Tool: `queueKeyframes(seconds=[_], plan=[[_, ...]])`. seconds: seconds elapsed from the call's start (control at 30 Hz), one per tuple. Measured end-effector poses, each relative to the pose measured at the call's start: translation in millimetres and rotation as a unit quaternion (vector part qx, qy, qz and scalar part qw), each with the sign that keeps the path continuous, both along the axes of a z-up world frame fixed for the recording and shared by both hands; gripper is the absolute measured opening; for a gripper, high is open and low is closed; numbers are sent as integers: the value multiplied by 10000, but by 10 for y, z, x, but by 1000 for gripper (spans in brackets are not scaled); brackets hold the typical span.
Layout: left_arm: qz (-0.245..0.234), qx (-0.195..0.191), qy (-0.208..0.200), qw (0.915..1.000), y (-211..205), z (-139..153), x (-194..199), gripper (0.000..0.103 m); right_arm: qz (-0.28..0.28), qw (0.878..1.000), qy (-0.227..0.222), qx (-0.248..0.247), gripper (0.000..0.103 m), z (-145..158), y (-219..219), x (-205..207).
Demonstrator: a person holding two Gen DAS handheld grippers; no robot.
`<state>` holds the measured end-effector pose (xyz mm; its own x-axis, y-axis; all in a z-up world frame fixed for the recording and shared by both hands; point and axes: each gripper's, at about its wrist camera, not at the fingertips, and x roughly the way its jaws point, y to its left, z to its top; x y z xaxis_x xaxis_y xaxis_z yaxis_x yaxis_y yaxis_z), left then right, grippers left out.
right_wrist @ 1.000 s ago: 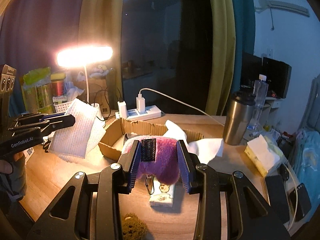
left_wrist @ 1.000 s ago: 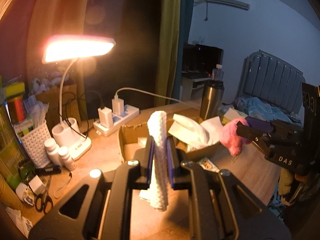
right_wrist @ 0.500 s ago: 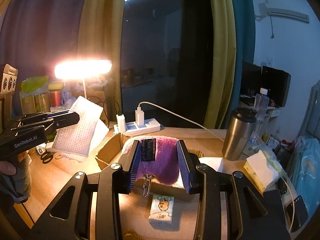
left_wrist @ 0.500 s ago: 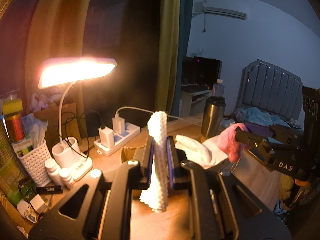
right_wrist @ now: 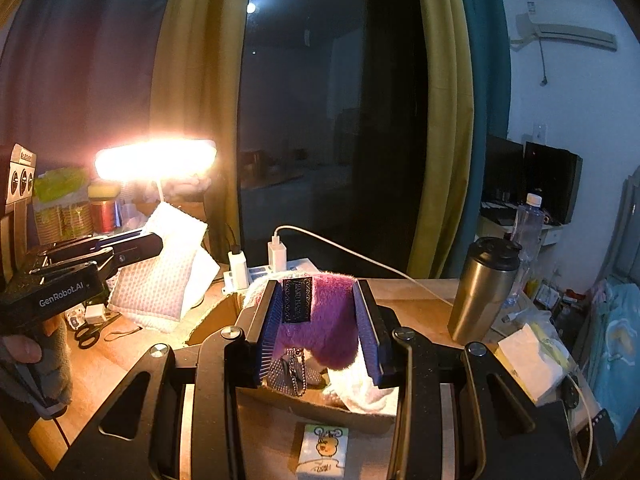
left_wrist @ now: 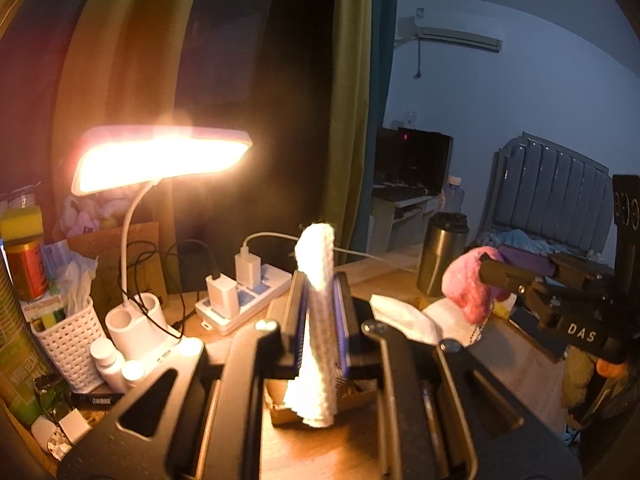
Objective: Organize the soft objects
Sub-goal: 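Lift and carry the cloth roll with the left tool while the right tool carries the plush over the box, then lower and release the pink plush into the box with the right tool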
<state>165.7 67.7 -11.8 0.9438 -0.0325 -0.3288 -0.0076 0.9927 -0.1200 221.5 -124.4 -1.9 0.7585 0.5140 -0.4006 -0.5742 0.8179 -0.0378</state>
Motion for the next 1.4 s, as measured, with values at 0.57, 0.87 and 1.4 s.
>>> queueKeyframes(seconds=[0.57, 0.87, 1.4], plan=[[133, -22, 608, 9981, 99, -497, 501, 12, 25, 9997, 250, 19, 39, -205, 105, 330], [133, -42, 1123, 9936, 118, -873, 785, 12, -4, 9988, 487, 16, 39, -401, 113, 533], [266, 84, 1722, 9847, 102, -1123, 939, 29, -62, 9973, 728, 0, 39, -596, 97, 682]])
